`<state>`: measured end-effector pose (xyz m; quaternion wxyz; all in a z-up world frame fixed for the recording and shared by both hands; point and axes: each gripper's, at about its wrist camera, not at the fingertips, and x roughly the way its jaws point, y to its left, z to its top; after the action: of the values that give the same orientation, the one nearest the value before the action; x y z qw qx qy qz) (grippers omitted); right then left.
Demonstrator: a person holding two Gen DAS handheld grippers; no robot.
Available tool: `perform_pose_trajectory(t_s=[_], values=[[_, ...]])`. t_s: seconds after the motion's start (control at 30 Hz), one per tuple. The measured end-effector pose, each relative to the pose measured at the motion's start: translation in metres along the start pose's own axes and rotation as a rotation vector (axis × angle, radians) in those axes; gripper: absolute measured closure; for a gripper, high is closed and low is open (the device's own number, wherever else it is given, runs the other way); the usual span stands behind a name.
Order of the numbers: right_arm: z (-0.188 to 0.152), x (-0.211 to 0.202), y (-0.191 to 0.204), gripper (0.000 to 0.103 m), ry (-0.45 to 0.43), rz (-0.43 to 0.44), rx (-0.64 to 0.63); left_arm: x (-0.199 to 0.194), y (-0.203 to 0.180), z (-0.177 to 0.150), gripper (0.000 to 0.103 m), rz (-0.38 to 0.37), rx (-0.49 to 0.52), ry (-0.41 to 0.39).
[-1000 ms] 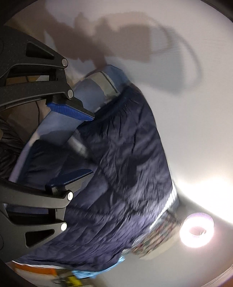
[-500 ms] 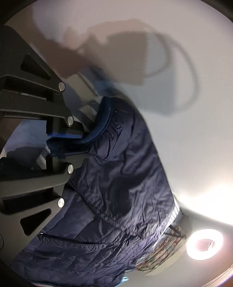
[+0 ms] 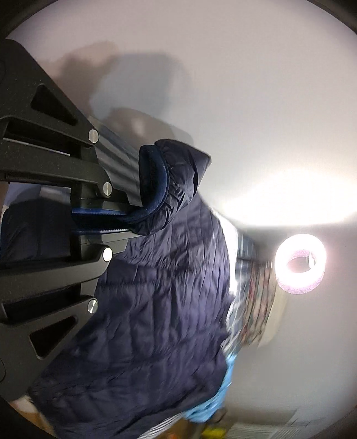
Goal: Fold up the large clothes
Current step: 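Carry the held sleeve with the left gripper across the jacket body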
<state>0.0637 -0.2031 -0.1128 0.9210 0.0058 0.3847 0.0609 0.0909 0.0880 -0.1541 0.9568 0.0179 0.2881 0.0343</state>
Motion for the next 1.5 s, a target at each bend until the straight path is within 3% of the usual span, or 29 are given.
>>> perform_pose_trajectory(t_s=[0.13,0.27,0.43,0.57,0.7,0.9,1.1,1.23,1.3,1.37,1.43,1.5], values=[[0.028,0.02,0.021,0.03,-0.007,0.116,-0.027,-0.004,-0.021,-0.005,0.098,-0.043,0.078,0.006],[0.065,0.056,0.054,0.036,-0.003,0.207,-0.07,-0.003,-0.024,-0.002,0.098,-0.113,-0.011,0.038],[0.091,0.081,0.084,0.037,-0.007,0.304,-0.107,-0.007,-0.04,0.014,0.098,-0.145,0.031,-0.002],[0.103,0.094,0.09,0.037,0.0,0.297,-0.114,0.005,-0.062,0.028,0.098,-0.214,0.072,0.001],[0.106,0.098,0.065,0.037,0.011,0.275,-0.061,0.036,-0.099,0.045,0.098,-0.301,0.12,0.028],[0.096,0.115,0.013,0.037,0.058,0.202,0.025,0.112,-0.155,0.06,0.098,-0.447,0.127,0.171],[0.095,0.134,-0.027,0.037,0.094,0.138,0.076,0.174,-0.187,0.051,0.098,-0.511,0.084,0.309],[0.099,0.151,-0.036,0.037,0.107,0.119,0.068,0.192,-0.19,0.049,0.098,-0.518,0.061,0.342],[0.1,0.159,-0.037,0.037,0.114,0.116,0.065,0.196,-0.187,0.05,0.091,-0.516,0.051,0.357],[0.101,0.169,-0.035,0.037,0.123,0.12,0.066,0.195,-0.18,0.051,0.07,-0.526,0.041,0.363],[0.101,0.179,-0.032,0.035,0.13,0.137,0.064,0.188,-0.172,0.057,0.059,-0.537,0.035,0.345],[0.101,0.185,-0.026,0.029,0.134,0.154,0.059,0.174,-0.159,0.064,0.053,-0.551,0.043,0.326]])
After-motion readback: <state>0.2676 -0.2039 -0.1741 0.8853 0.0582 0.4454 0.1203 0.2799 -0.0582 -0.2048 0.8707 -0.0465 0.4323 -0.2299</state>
